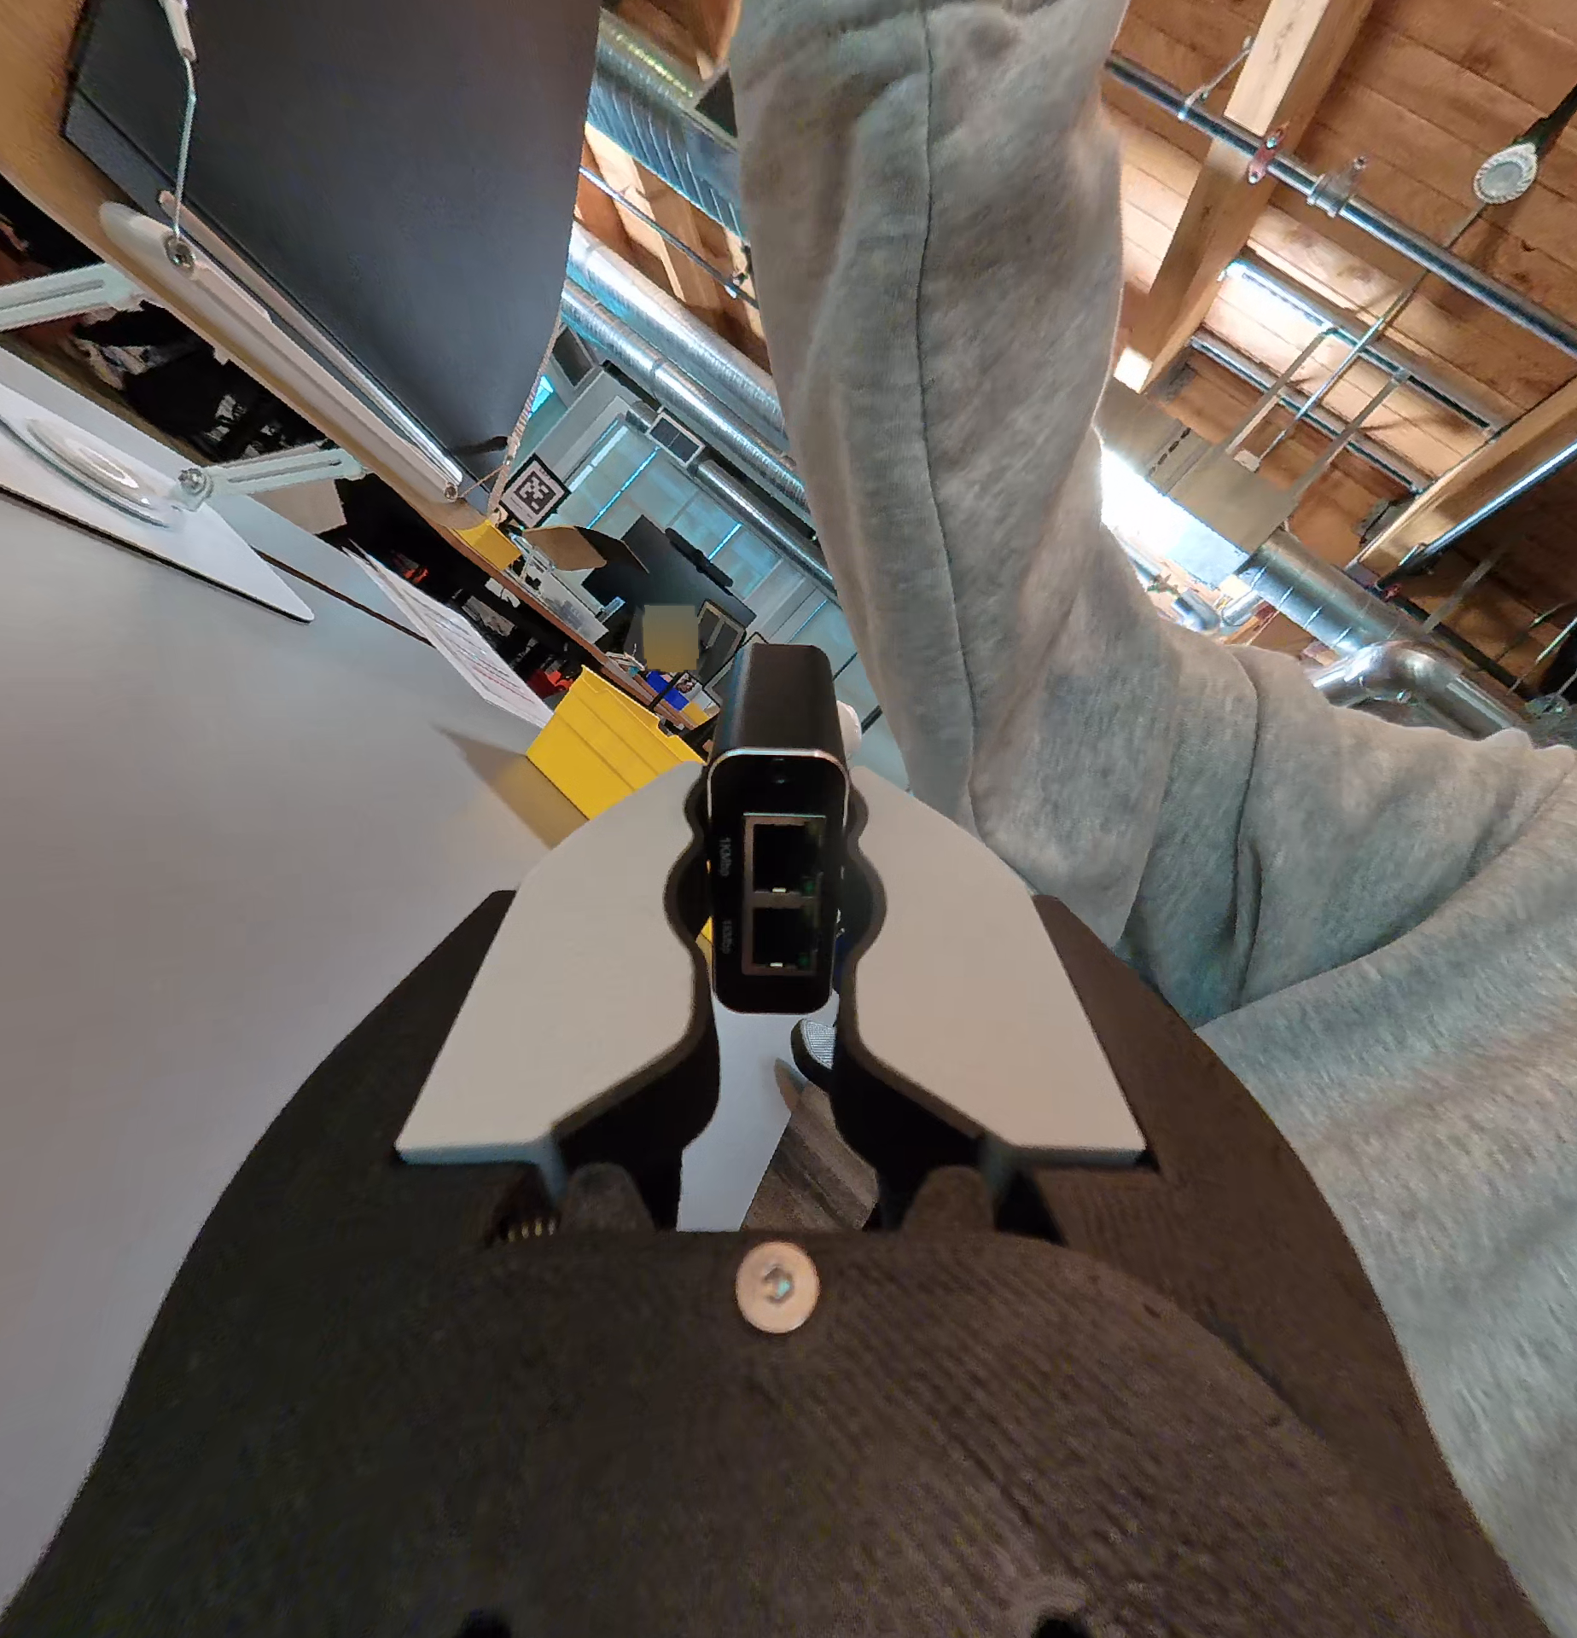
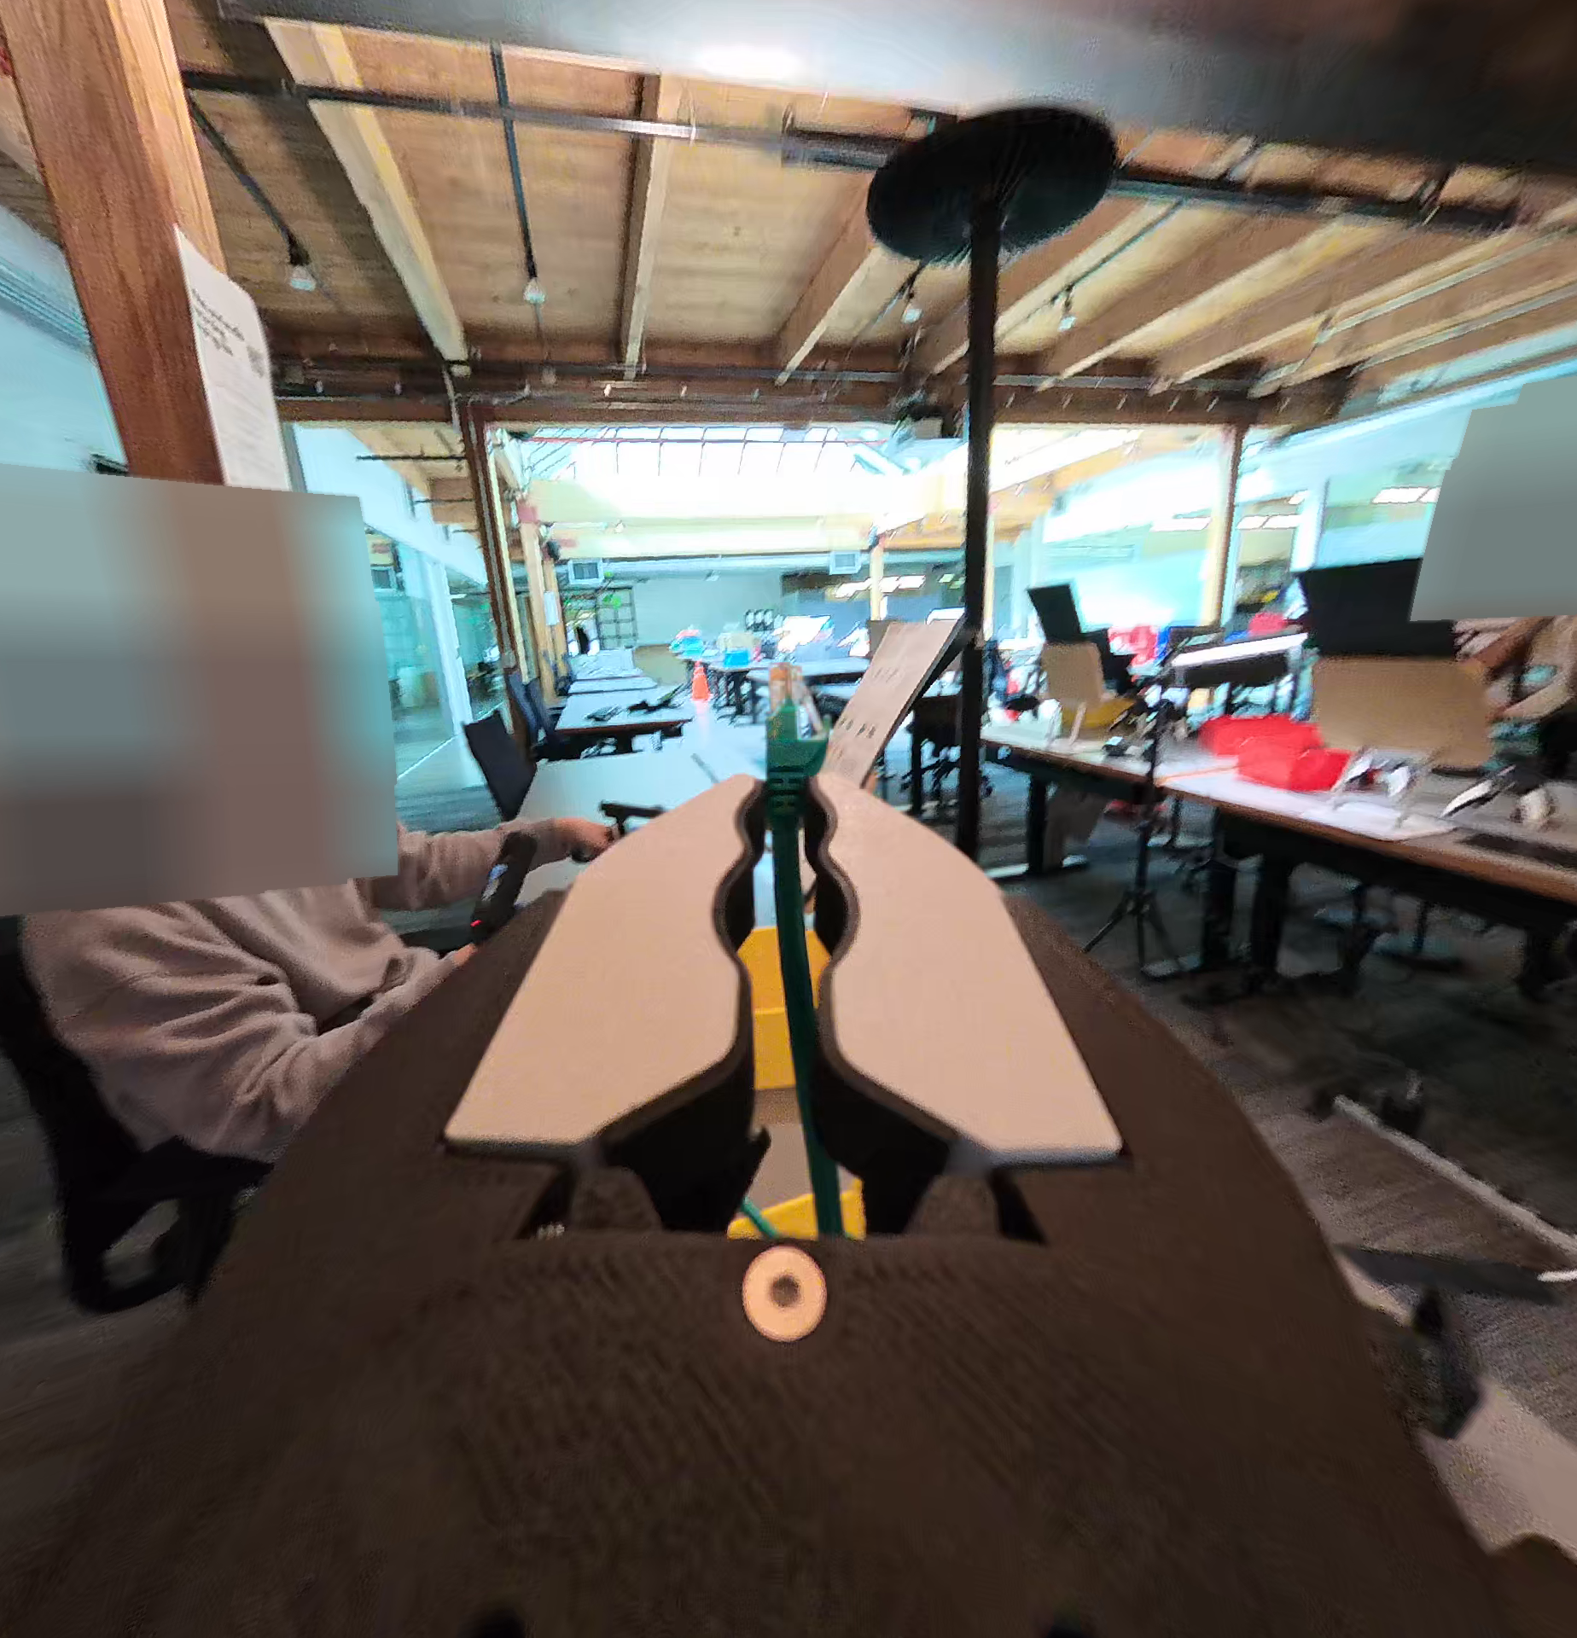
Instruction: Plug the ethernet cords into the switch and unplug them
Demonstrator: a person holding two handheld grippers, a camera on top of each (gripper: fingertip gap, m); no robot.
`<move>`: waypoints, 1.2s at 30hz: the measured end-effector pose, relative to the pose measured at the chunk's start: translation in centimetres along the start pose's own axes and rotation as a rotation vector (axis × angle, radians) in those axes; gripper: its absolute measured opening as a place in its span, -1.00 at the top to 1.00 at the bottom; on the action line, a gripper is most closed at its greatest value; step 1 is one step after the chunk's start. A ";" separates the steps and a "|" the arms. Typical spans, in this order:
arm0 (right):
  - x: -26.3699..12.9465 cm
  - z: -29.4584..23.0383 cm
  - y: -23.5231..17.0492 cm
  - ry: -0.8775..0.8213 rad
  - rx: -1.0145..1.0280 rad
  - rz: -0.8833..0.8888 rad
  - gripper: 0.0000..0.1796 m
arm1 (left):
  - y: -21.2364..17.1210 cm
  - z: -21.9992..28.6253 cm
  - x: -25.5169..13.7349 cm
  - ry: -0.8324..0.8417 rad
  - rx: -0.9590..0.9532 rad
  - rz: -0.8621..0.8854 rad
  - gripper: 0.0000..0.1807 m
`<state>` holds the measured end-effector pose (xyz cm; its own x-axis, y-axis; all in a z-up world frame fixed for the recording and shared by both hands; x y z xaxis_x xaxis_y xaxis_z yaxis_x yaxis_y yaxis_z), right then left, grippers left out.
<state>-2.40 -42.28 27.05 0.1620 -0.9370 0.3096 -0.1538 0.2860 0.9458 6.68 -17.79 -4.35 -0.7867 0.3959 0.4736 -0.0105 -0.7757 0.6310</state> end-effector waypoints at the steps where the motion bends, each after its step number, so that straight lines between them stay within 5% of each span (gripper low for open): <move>1: -0.9 0.6 0.9 -0.019 -0.023 0.034 0.91 | 0.0 0.0 0.0 -0.001 -0.001 -0.001 0.73; 7: -8.2 4.7 4.9 -0.111 -0.075 0.137 0.92 | -0.6 -0.2 0.3 0.003 -0.008 -0.021 0.73; 12: -17.5 5.5 3.7 -0.082 -0.096 0.042 0.92 | -0.8 -0.4 0.2 0.019 0.007 -0.032 0.73; 19: -33.2 5.5 -6.0 -0.260 -0.660 -0.240 0.92 | -1.6 -1.9 -0.4 0.042 -0.020 -0.047 0.73; 24: -42.3 5.3 -13.9 -0.337 -0.877 -0.439 0.92 | -3.5 -2.3 0.8 0.034 -0.073 -0.081 0.73; 29: -47.7 3.3 -19.3 -0.283 -1.006 -0.560 0.92 | -5.5 -2.4 3.8 0.003 -0.116 -0.130 0.73; 36: -50.5 0.5 -22.7 -0.142 -1.239 -0.668 0.93 | -9.0 -2.7 7.5 -0.097 -0.395 -0.138 0.73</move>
<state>-7.59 -1.55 -10.09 -0.2464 -0.9548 -0.1662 0.8665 -0.2938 0.4035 -0.80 -9.15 -8.18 -0.6997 0.5389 0.4690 -0.3619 -0.8334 0.4177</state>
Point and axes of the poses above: each gripper's, where its closed fingertips meet, x out along the fingers, y out of its top, z = x × y across the jaws, the point moved 3 cm from there along -x, back along the fingers, and after that the axes turned 9 degrees about -y, right-handed, at the moved point
